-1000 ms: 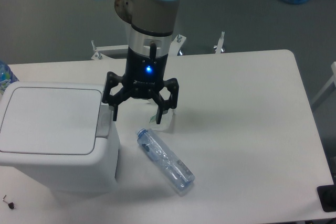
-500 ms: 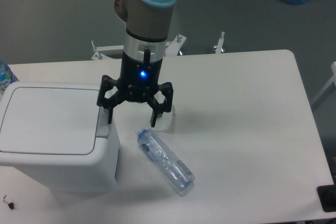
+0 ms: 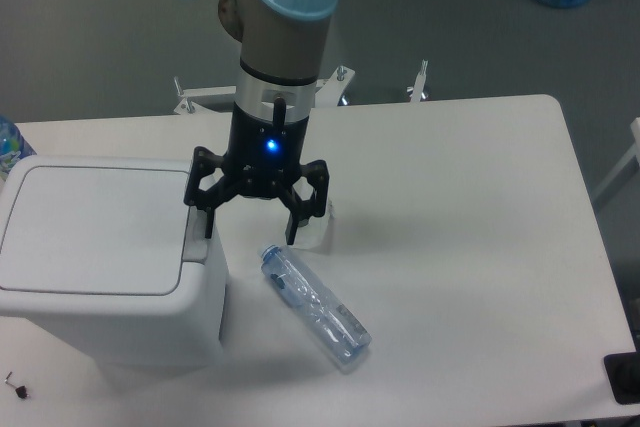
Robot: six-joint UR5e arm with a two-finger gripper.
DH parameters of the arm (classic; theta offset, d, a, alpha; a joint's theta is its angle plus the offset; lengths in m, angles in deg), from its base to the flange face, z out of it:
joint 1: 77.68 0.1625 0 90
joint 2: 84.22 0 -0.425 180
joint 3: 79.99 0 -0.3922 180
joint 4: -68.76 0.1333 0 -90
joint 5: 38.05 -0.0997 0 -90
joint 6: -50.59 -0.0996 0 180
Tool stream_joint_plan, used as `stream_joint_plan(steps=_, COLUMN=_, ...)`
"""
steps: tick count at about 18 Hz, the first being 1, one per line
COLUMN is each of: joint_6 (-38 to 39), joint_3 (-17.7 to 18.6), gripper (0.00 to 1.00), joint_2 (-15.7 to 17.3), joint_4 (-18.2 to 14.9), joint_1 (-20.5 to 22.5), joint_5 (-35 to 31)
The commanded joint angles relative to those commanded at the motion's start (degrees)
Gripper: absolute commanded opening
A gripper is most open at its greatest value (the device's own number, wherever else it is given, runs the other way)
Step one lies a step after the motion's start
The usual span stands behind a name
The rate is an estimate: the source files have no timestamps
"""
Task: Open the trash can
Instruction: 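Lower the gripper and press down on the grey lid strip, then raise the gripper away from the opened trash can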
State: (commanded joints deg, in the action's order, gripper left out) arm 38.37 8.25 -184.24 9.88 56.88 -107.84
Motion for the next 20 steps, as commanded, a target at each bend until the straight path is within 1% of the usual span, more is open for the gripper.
stream_joint_plan(steps=11, joint_6=-0.17, joint_3=-0.09, gripper=1.0, joint_2=0.0, joint_4=0.0, joint_1=0.0, joint_5=-0.62)
stream_joint_plan(steps=12, joint_6=-0.7, joint_3=-0.35, gripper=1.0, joint_2=0.09, joint_4=0.09, joint_1=0.0, joint_5=-0.62)
stream_joint_plan(steps=14, joint_6=-0.97, joint_3=-2.1, gripper=1.0, joint_2=0.0, joint_4=0.0, joint_1=0.09, joint_5=-1.05)
stream_joint_plan(steps=16, joint_6=-1.05, joint_3=-4.82, gripper=1.0, joint_2=-0.18, joint_4=-0.17, joint_1=0.26, joint_5=-4.2)
stream_joint_plan(steps=18, joint_6=-1.49, joint_3=-5.53, gripper=1.0, joint_2=0.17, joint_4=-0.09, joint_1=1.49, joint_5=-8.16)
stream_joint_plan(steps=20, joint_6=-5.34, joint_3=-5.54, gripper=1.0, joint_2=0.61, joint_4=-0.52, joint_1=2.98, joint_5=-12.19)
